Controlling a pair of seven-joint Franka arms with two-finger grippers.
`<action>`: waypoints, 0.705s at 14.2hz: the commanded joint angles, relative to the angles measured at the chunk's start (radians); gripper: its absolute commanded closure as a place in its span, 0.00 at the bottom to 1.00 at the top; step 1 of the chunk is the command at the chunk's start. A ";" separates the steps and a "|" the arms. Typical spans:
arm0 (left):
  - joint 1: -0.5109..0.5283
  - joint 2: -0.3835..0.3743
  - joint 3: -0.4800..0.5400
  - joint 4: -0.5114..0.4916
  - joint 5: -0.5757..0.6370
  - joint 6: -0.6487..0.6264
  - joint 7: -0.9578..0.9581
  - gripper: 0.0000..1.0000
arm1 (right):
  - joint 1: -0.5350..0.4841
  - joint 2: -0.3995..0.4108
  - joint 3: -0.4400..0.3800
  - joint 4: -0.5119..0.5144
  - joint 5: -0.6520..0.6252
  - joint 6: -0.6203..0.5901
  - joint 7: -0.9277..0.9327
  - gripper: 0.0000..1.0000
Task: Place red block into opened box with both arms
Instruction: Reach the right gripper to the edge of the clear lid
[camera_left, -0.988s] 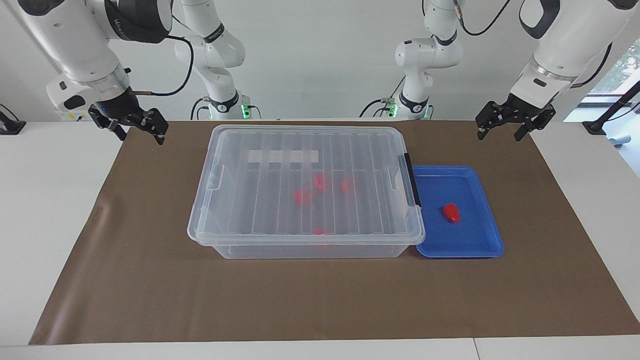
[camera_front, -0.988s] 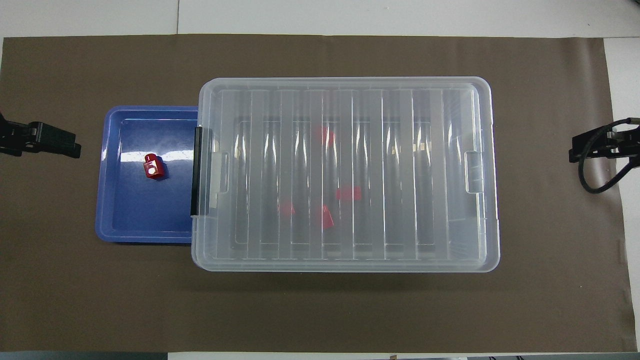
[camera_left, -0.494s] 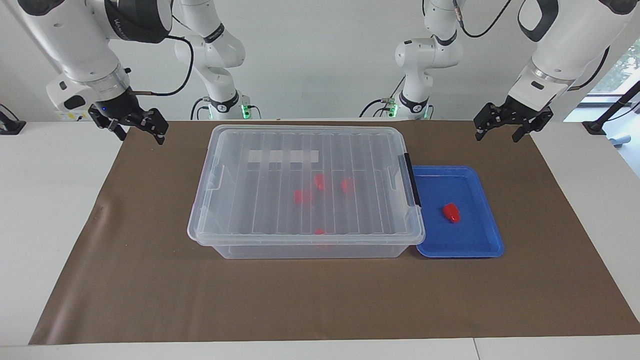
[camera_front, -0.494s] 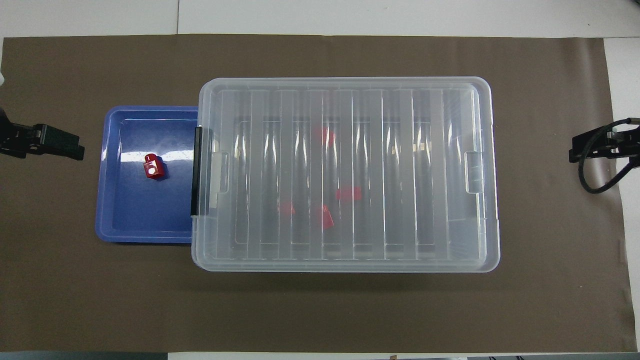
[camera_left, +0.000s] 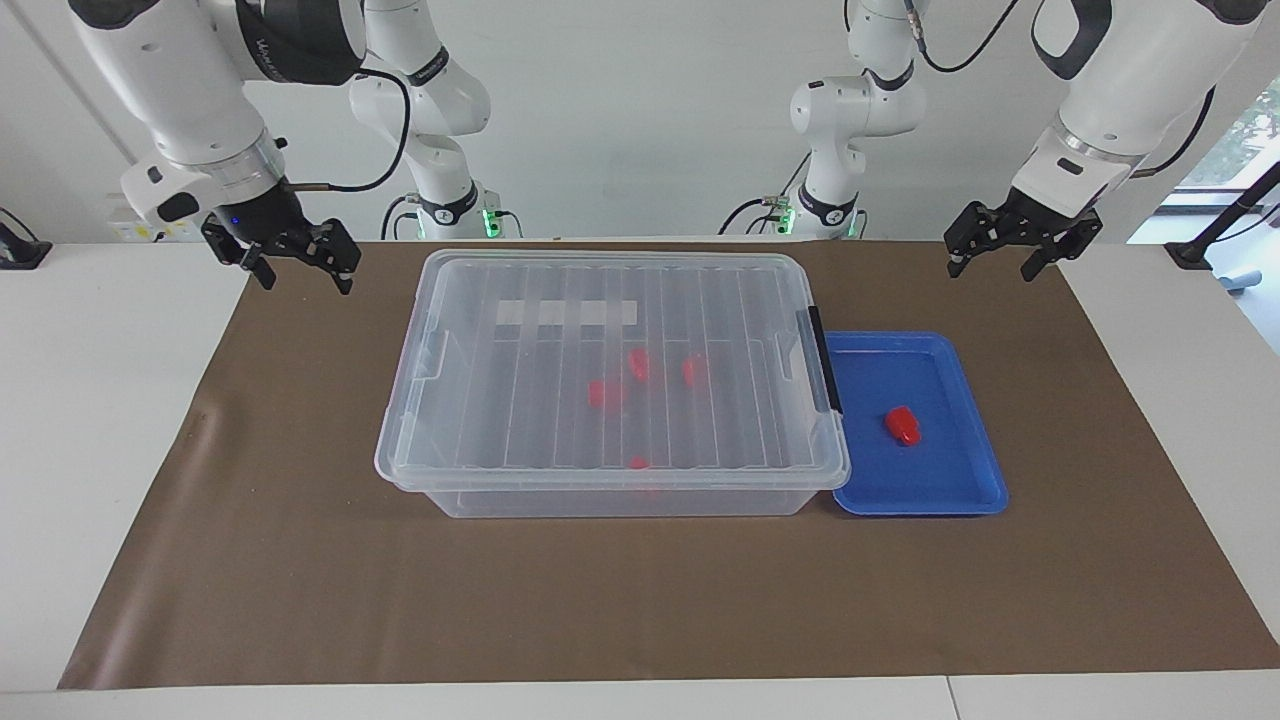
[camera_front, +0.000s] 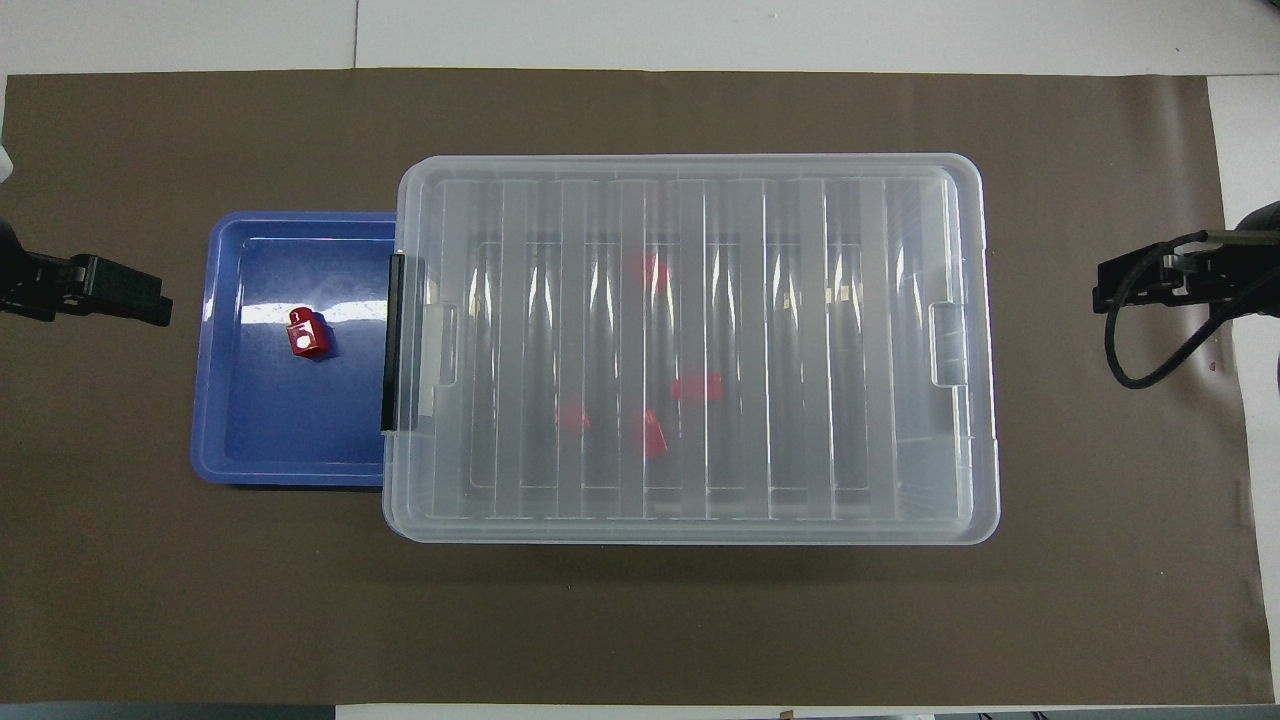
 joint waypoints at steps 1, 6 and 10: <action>0.004 -0.029 -0.002 -0.036 -0.016 0.019 0.015 0.00 | -0.015 -0.007 0.046 -0.063 0.019 0.072 0.023 0.00; 0.004 -0.030 -0.002 -0.037 -0.016 0.023 0.007 0.00 | -0.015 0.005 0.086 -0.179 0.019 0.229 0.084 0.00; 0.004 -0.030 -0.002 -0.037 -0.016 0.026 0.012 0.00 | -0.015 0.014 0.096 -0.282 0.019 0.347 0.086 0.00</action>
